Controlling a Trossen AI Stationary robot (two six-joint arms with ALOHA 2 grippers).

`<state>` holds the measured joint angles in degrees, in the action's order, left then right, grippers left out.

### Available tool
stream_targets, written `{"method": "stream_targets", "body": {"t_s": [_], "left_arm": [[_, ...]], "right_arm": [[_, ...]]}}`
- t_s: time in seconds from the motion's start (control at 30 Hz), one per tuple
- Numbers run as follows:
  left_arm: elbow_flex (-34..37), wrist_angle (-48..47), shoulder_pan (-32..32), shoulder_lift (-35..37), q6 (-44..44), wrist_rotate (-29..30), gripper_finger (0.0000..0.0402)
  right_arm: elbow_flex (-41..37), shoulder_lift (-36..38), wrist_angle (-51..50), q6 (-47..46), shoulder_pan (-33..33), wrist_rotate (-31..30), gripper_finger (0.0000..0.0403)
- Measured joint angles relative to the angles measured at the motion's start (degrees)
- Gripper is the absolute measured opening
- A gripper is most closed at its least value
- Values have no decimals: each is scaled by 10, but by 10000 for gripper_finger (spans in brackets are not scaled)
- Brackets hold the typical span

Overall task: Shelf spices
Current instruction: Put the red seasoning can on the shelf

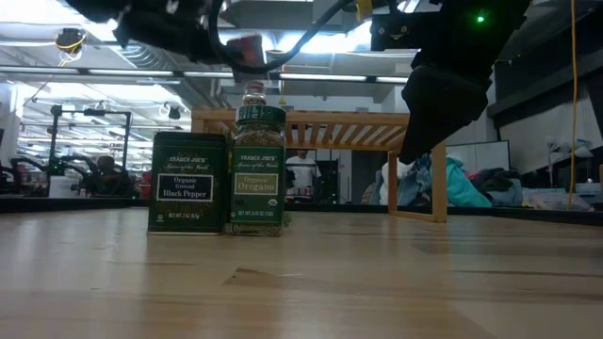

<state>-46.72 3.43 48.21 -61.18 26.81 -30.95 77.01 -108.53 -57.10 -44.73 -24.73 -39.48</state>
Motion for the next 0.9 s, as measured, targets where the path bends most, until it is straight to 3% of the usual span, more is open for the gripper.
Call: {"method": "stream_targets", "body": {"t_s": [0.23, 0.4, 0.9], "left_arm": [[0, 65, 47, -88, -35, -65, 180], [0, 65, 63, -126, -26, -73, 180], [0, 52, 74, -139, -13, -98, 180]], "right_arm": [[0, 0, 0, 0, 0, -5, 298], [0, 0, 0, -1, 0, -6, 298], [0, 0, 3, -1, 0, -9, 298]]}}
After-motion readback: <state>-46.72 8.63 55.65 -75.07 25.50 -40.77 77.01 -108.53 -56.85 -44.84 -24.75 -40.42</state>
